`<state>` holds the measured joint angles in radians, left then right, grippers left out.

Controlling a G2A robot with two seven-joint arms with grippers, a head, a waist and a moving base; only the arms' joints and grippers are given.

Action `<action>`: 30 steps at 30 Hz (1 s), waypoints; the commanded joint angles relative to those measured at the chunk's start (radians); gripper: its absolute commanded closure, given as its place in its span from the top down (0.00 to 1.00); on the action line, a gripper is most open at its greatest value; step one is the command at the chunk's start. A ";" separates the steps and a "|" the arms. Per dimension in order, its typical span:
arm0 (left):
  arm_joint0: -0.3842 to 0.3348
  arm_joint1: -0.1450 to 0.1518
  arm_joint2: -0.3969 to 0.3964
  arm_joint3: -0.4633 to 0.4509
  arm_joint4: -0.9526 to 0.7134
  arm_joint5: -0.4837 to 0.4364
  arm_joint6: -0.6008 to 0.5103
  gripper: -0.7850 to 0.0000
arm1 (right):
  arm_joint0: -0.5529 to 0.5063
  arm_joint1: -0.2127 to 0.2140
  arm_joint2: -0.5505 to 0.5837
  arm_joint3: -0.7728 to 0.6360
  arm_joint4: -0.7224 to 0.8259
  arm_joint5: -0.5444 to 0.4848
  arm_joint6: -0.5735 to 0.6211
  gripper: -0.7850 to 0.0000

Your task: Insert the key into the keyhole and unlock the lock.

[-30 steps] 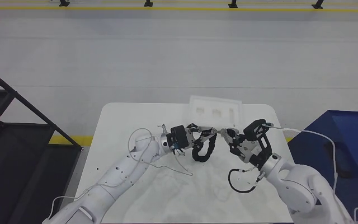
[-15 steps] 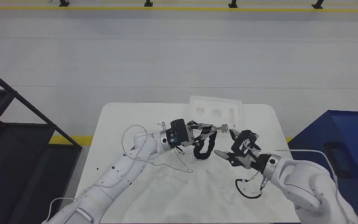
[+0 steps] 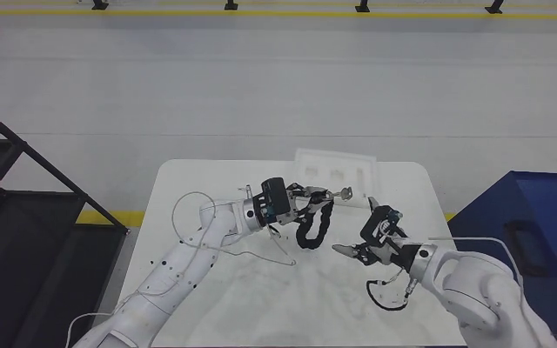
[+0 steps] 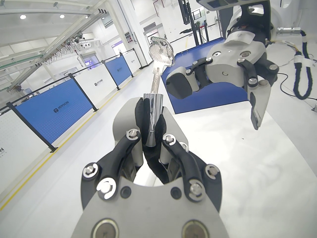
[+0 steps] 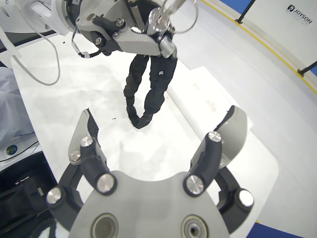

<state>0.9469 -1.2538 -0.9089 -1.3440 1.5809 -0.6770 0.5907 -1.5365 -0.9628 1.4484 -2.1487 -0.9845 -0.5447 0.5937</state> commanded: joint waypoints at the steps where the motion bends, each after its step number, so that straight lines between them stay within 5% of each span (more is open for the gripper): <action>1: 0.003 0.002 -0.005 -0.007 -0.005 -0.014 -0.025 0.00 | 0.014 0.002 0.004 -0.022 -0.059 -0.030 -0.009 1.00; 13: -0.022 -0.007 0.019 -0.026 -0.057 -0.069 -0.175 0.00 | -0.015 0.016 -0.010 -0.171 -0.452 -0.174 -0.175 1.00; 30: -0.048 -0.016 0.051 -0.013 -0.045 -0.085 -0.195 0.00 | 0.003 0.015 -0.078 -0.164 -0.545 -0.192 -0.113 1.00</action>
<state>0.8992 -1.2704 -0.8586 -1.3576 1.5313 -0.7615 0.3933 -1.5353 -0.9472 1.3704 -2.3145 -1.5334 -0.7365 0.4773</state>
